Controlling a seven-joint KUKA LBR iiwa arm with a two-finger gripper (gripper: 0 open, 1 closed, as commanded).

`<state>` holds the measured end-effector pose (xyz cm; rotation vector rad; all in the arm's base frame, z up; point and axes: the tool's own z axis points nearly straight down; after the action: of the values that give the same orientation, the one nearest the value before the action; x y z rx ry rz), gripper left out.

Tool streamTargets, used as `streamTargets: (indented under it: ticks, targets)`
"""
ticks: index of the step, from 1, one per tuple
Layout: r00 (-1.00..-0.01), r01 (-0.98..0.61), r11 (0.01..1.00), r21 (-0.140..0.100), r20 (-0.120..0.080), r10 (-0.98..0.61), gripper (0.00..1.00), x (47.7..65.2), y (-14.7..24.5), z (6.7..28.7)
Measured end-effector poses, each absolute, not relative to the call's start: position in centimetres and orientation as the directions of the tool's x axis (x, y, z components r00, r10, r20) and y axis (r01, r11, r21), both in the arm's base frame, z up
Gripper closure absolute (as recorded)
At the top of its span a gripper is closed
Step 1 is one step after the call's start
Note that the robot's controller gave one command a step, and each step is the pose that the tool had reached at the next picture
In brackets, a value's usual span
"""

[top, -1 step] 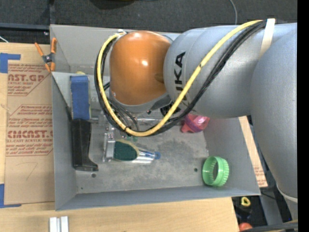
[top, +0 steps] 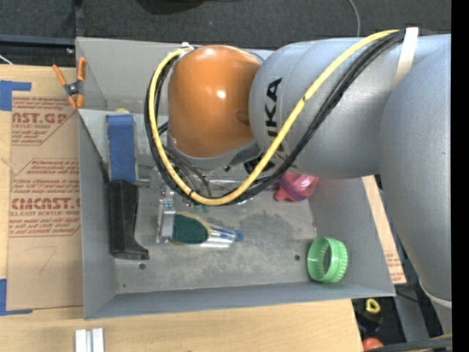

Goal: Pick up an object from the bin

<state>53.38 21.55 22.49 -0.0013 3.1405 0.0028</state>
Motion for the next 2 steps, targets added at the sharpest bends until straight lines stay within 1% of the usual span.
streamTargets:
  ticks: [1,2]
  targets:
    - [-0.975,0.223,0.975,0.005,-0.002,0.223,0.0,55.4,14.3,8.1]
    - [-0.981,0.193,0.981,0.009,-0.01,0.193,0.0,53.6,14.0,15.0]
